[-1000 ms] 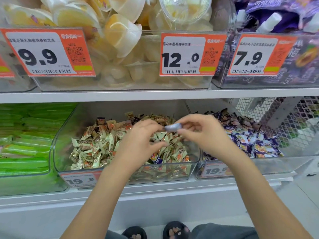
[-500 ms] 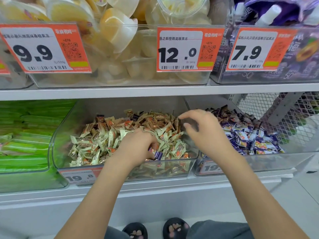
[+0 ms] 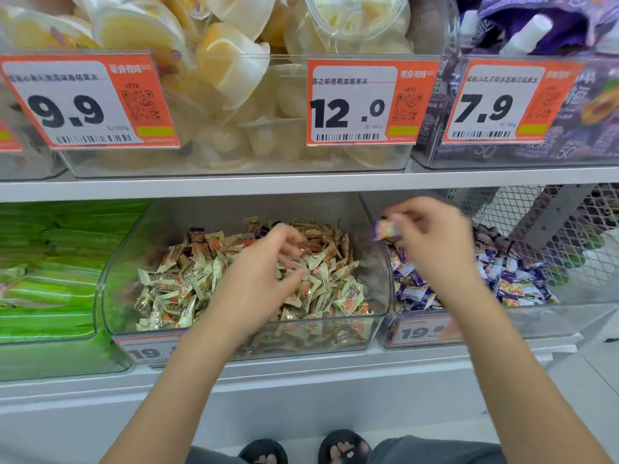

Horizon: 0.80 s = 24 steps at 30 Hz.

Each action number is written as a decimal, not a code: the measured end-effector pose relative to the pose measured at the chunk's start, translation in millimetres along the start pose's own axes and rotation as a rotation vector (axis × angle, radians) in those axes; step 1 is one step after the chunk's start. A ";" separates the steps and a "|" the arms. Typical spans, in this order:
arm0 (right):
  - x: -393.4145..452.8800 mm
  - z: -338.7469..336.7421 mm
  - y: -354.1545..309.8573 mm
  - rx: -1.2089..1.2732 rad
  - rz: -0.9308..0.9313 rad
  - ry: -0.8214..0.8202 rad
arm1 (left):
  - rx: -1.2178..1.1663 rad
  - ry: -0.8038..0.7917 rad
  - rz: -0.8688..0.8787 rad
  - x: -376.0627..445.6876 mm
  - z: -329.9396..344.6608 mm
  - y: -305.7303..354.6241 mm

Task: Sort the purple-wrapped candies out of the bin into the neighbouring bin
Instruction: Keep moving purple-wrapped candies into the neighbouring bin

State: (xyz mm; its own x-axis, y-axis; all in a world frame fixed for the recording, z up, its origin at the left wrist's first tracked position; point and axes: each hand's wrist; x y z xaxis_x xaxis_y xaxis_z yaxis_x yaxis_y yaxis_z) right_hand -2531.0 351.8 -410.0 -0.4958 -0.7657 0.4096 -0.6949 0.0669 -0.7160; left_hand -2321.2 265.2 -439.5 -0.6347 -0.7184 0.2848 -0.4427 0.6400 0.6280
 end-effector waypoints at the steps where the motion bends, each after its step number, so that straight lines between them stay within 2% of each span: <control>1: 4.2 -10.4 9.5 -0.103 0.031 0.059 | 0.126 0.016 -0.023 -2.7 -6.3 -8.5; 4: 4.5 -14.9 25.7 -0.279 0.080 -0.026 | 0.315 0.073 -0.106 -10.9 -22.6 -28.6; 7: 0.8 12.2 2.4 -0.249 -0.119 -0.041 | 0.372 0.052 -0.144 -12.9 -25.7 -34.6; 9: 5.3 38.1 -13.0 -0.190 -0.204 -0.128 | 0.393 0.028 -0.143 -12.6 -23.5 -35.2; 11: 20.0 70.6 -19.8 -0.174 -0.169 -0.251 | 0.383 0.028 -0.146 -11.1 -21.8 -37.0; 15: 71.7 136.3 -17.1 -0.304 -0.057 -0.536 | 0.346 0.036 -0.174 -5.0 -23.4 -49.7; 18: 96.8 170.8 -11.8 -0.213 -0.090 -0.770 | 0.353 0.015 -0.190 -3.0 -25.6 -58.4; 24: 121.1 207.6 -2.4 -0.529 0.034 -0.928 | 0.324 -0.009 -0.183 0.0 -26.0 -63.9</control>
State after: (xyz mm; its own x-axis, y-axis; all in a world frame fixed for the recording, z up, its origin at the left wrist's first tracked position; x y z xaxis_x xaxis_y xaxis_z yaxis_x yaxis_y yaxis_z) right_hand -2481.2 126.1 -476.1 -0.0834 -0.9309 -0.3557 -0.9363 0.1954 -0.2917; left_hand -2276.4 217.3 -460.7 -0.5317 -0.8273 0.1814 -0.7257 0.5555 0.4060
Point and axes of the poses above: each hand's wrist, its own x-axis towards the middle knuckle, its own z-axis out of the palm, y = z × x, and after that the axes turned 4 degrees about -y, right-handed
